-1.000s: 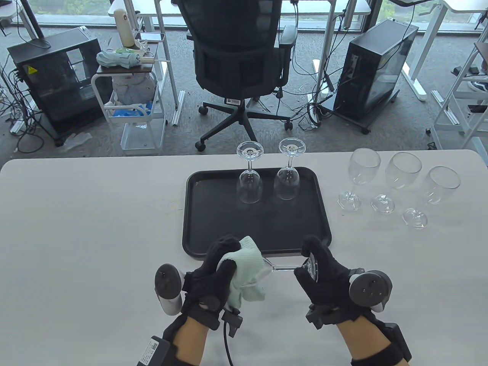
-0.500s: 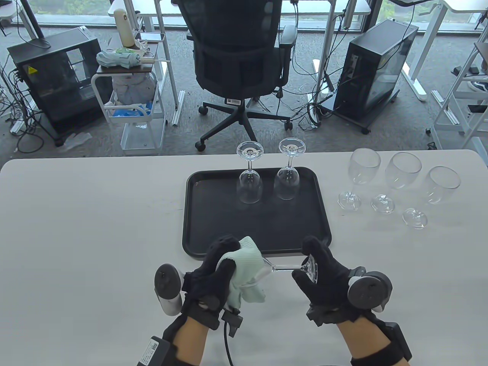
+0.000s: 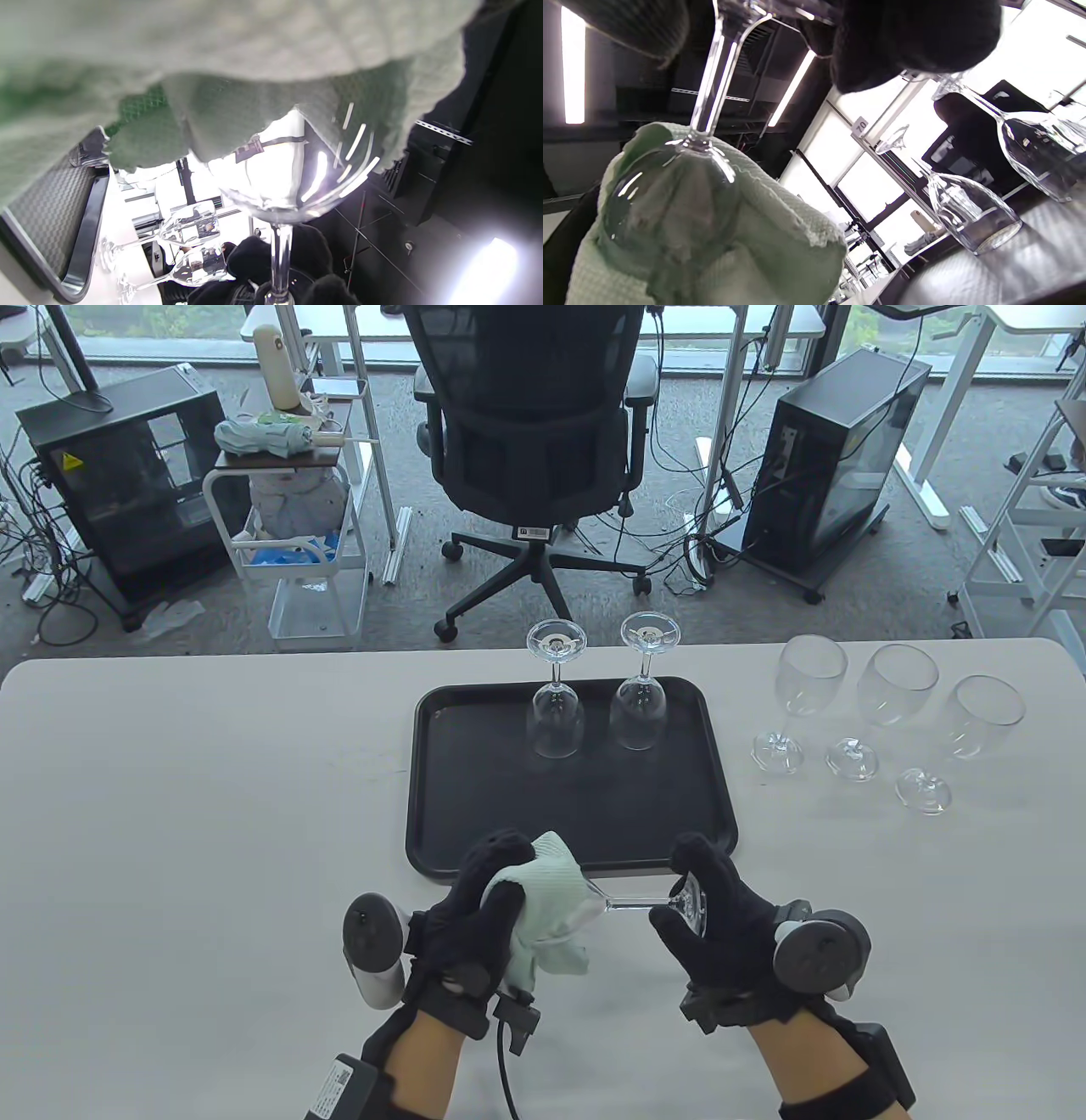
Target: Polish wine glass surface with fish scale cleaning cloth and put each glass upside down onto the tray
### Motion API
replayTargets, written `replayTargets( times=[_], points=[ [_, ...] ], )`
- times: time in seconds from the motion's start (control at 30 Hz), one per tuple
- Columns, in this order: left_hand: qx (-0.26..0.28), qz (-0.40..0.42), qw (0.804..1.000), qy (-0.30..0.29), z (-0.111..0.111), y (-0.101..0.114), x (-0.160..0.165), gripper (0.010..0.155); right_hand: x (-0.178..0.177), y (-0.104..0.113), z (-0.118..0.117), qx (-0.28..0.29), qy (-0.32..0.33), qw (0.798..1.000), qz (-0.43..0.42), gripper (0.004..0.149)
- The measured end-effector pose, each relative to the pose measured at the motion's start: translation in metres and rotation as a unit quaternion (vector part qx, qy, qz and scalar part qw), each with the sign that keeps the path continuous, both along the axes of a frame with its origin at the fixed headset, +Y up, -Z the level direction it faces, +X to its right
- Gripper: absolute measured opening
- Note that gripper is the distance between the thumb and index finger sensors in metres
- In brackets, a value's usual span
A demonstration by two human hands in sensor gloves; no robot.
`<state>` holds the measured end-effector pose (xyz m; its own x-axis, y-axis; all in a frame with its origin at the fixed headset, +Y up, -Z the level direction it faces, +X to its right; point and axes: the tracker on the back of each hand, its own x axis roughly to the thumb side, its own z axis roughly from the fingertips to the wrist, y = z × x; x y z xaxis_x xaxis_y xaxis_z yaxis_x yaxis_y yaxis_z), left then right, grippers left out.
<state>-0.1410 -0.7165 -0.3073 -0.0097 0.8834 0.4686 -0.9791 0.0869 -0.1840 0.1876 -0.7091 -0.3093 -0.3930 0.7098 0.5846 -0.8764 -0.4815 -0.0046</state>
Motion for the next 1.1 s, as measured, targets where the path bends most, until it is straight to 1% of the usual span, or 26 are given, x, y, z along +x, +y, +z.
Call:
replayTargets(
  times=[0.03, 0.07, 0.1, 0.13, 0.17, 0.2, 0.27, 0.3, 0.37, 0.43, 0.5, 0.53, 0.57, 0.63, 0.7, 0.73, 0.77, 0.8, 0.9, 0.93, 1.0, 1.03, 1.1],
  points=[
    [0.007, -0.006, 1.000, 0.003, 0.0004, 0.0007, 0.0001, 0.060, 0.0002, -0.0011, -0.0005, -0.018, 0.008, 1.000, -0.009, 0.081],
    [0.011, -0.011, 1.000, 0.010, 0.0008, 0.0018, -0.0002, 0.060, 0.0005, -0.0026, -0.0014, -0.030, 0.028, 0.999, -0.025, 0.081],
    [0.005, -0.011, 1.000, 0.010, 0.0006, 0.0023, -0.0003, 0.059, 0.0008, -0.0023, -0.0016, -0.018, 0.022, 0.999, -0.015, 0.082],
    [0.001, -0.014, 1.000, 0.003, 0.0007, 0.0028, -0.0003, 0.059, 0.0008, -0.0014, -0.0009, 0.006, 0.013, 1.000, 0.011, 0.085],
    [-0.008, -0.015, 1.000, 0.009, 0.0007, 0.0022, -0.0015, 0.059, -0.0003, -0.0003, 0.0007, 0.037, 0.006, 0.999, 0.030, 0.086],
    [-0.020, -0.009, 1.000, 0.013, 0.0002, 0.0014, -0.0023, 0.059, -0.0011, 0.0005, 0.0017, 0.052, 0.006, 0.998, 0.039, 0.088],
    [-0.052, 0.006, 0.999, -0.007, -0.0014, -0.0013, -0.0032, 0.059, -0.0026, 0.0041, 0.0061, 0.121, -0.007, 0.989, 0.083, 0.092],
    [-0.063, 0.010, 0.998, -0.016, -0.0019, -0.0021, -0.0032, 0.059, -0.0029, 0.0054, 0.0070, 0.136, -0.013, 0.987, 0.088, 0.092],
    [-0.051, 0.010, 0.999, -0.011, -0.0011, -0.0012, -0.0019, 0.059, -0.0027, 0.0048, 0.0067, 0.115, -0.011, 0.992, 0.059, 0.087],
    [-0.035, 0.008, 0.999, -0.008, 0.0001, -0.0005, -0.0008, 0.060, -0.0014, 0.0038, 0.0035, 0.072, -0.003, 0.997, 0.033, 0.082],
    [-0.004, -0.003, 1.000, 0.001, 0.0012, 0.0020, 0.0004, 0.060, 0.0008, 0.0017, 0.0004, 0.020, 0.005, 1.000, 0.014, 0.082],
    [0.006, -0.010, 1.000, 0.008, 0.0017, 0.0036, 0.0004, 0.060, 0.0014, -0.0002, -0.0003, 0.009, 0.022, 1.000, -0.006, 0.083],
    [0.008, -0.011, 1.000, 0.008, 0.0019, 0.0046, 0.0006, 0.060, 0.0013, -0.0003, -0.0004, 0.013, 0.022, 1.000, -0.007, 0.084],
    [0.002, -0.017, 1.000, 0.010, 0.0026, 0.0059, -0.0001, 0.059, 0.0011, -0.0002, 0.0004, 0.040, 0.011, 0.999, 0.023, 0.090],
    [-0.013, -0.004, 1.000, 0.010, 0.0015, 0.0043, -0.0019, 0.059, -0.0008, 0.0023, 0.0038, 0.089, 0.011, 0.995, 0.047, 0.095],
    [-0.026, 0.004, 1.000, -0.002, 0.0007, 0.0034, -0.0021, 0.059, -0.0015, 0.0050, 0.0062, 0.121, -0.003, 0.991, 0.062, 0.095],
    [-0.030, 0.008, 0.999, -0.009, 0.0005, 0.0025, -0.0022, 0.059, -0.0013, 0.0066, 0.0072, 0.132, -0.008, 0.989, 0.066, 0.095],
    [-0.030, 0.009, 0.999, -0.008, 0.0003, 0.0024, -0.0021, 0.059, -0.0009, 0.0072, 0.0071, 0.125, -0.009, 0.990, 0.057, 0.092],
    [-0.017, 0.005, 1.000, -0.001, 0.0019, 0.0028, -0.0002, 0.060, -0.0006, 0.0051, 0.0046, 0.077, 0.000, 0.997, 0.025, 0.086],
    [-0.002, 0.003, 1.000, 0.000, 0.0020, 0.0034, 0.0006, 0.060, 0.0008, 0.0047, 0.0022, 0.054, -0.004, 0.998, 0.020, 0.086],
    [0.020, -0.005, 1.000, 0.006, 0.0028, 0.0045, 0.0009, 0.059, 0.0016, 0.0023, 0.0002, 0.004, 0.018, 1.000, -0.008, 0.086],
    [0.024, -0.006, 1.000, 0.012, 0.0031, 0.0052, 0.0008, 0.059, 0.0017, 0.0016, 0.0001, 0.007, 0.024, 1.000, -0.014, 0.086],
    [0.016, -0.009, 1.000, 0.009, 0.0029, 0.0058, 0.0001, 0.059, 0.0008, 0.0022, 0.0021, 0.037, 0.011, 0.999, 0.012, 0.090]
  ],
)
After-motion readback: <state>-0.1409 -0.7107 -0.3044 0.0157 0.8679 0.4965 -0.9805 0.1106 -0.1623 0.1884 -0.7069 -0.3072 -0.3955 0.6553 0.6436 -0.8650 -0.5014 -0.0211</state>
